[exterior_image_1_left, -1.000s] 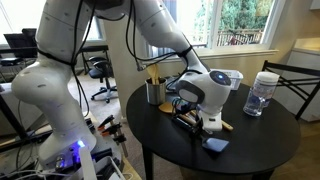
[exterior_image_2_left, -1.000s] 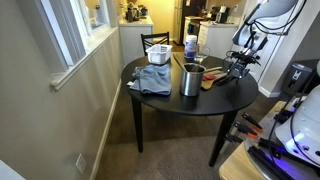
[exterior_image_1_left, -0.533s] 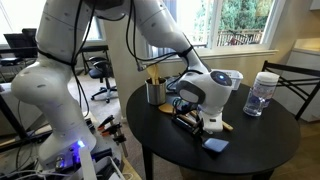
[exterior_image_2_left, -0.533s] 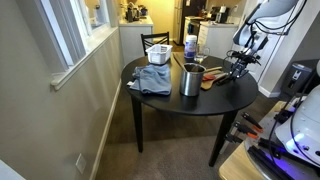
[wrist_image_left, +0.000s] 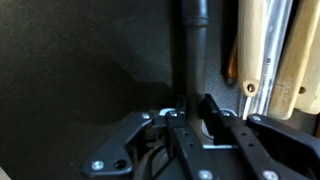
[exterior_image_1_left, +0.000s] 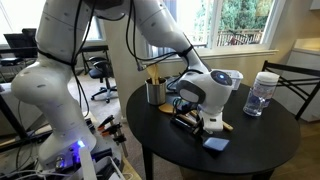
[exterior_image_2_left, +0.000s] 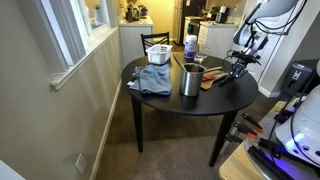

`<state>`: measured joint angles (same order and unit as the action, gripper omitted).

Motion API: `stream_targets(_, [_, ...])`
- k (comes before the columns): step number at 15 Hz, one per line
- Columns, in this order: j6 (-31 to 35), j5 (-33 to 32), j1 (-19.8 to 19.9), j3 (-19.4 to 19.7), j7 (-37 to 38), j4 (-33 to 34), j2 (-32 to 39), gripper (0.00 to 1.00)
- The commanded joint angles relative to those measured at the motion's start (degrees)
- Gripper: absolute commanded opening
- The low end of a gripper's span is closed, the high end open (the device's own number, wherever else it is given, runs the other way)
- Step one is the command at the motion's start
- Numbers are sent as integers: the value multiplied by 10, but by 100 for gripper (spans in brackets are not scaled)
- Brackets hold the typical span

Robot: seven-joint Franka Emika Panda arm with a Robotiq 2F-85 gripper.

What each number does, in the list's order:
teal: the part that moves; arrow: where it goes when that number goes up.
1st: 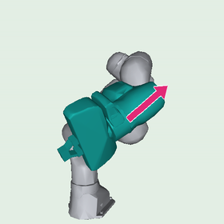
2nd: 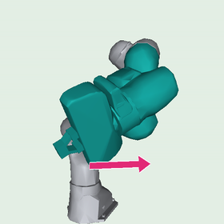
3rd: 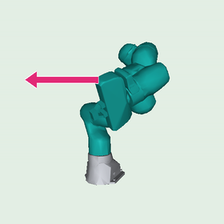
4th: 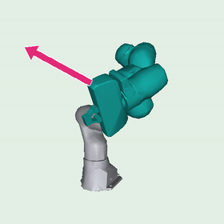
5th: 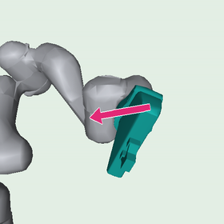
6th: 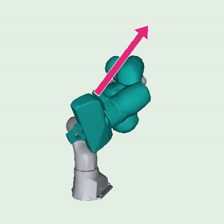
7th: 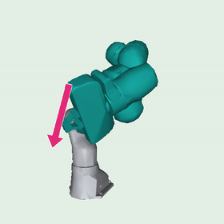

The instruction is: Put the black spatula inside the silver bowl

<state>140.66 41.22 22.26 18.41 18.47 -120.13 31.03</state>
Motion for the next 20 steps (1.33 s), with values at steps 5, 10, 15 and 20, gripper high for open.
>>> stream_targets(5, [89,-70,-39,-1,-21,-53,-108,5])
stream_targets(10, [118,-116,-67,-26,-15,-74,-175,5])
stream_targets(15, [153,-149,-95,-51,-13,-110,-212,5])
stream_targets(20, [229,-199,-125,-64,-8,-148,-260,5])
